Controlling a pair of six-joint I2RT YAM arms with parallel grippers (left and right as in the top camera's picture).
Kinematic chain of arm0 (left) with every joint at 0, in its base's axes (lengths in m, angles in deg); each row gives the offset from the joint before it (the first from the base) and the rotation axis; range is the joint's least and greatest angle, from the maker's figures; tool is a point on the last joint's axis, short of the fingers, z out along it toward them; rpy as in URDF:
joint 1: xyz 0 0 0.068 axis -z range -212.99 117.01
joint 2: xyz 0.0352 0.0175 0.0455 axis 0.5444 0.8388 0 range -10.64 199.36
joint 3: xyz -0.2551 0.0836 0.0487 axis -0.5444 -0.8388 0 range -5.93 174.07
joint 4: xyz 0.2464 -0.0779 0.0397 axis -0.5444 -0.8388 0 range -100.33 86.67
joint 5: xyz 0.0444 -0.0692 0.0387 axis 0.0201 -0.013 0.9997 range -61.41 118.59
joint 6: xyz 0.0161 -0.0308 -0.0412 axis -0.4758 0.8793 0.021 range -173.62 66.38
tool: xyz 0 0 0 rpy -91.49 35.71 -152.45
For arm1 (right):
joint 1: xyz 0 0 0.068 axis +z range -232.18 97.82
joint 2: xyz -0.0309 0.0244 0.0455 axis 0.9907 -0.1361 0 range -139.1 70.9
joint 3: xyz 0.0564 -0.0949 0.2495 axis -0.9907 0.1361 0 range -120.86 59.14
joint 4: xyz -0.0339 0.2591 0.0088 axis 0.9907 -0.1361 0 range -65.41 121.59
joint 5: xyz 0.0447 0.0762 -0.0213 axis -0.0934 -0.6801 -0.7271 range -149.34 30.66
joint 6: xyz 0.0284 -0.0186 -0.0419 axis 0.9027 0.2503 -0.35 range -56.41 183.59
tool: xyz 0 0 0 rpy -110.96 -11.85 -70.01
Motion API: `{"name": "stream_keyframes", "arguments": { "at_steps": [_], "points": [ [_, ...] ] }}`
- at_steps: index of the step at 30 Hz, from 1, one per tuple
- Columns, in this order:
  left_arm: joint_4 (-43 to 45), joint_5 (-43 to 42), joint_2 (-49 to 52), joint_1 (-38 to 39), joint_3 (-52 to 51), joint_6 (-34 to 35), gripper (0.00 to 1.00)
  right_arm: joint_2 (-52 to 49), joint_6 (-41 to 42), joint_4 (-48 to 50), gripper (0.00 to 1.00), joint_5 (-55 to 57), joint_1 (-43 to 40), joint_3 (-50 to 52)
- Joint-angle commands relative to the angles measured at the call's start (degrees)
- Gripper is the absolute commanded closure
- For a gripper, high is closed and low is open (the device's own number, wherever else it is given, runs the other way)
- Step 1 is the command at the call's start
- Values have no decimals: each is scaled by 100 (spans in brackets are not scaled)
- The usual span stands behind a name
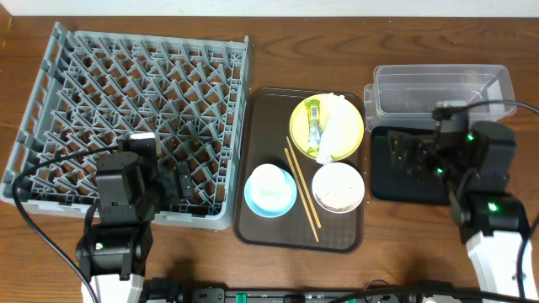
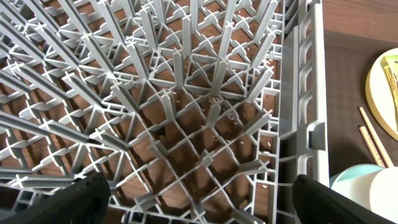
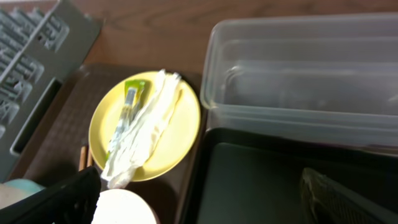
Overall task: Sort waste into correct bins and load items into the dishwasher
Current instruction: 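Grasp the yellow snack wrapper and napkin on the plate with right gripper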
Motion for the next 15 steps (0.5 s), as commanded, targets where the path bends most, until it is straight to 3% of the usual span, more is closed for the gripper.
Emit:
{"name": "stream_keyframes", "arguments": {
  "at_steps": [1,10,15],
  "points": [
    [-22,-11,33,-24,162,55,4,-494,221,24,1,-166,313,-474],
    [-22,-11,42,-24,160,55,4,-2269,319,-466,2,682,1451,-2157],
    [-24,-11,42,-24,160,55,4,-3147,846,-444,11,1552,1829,-2299]
  ]
}}
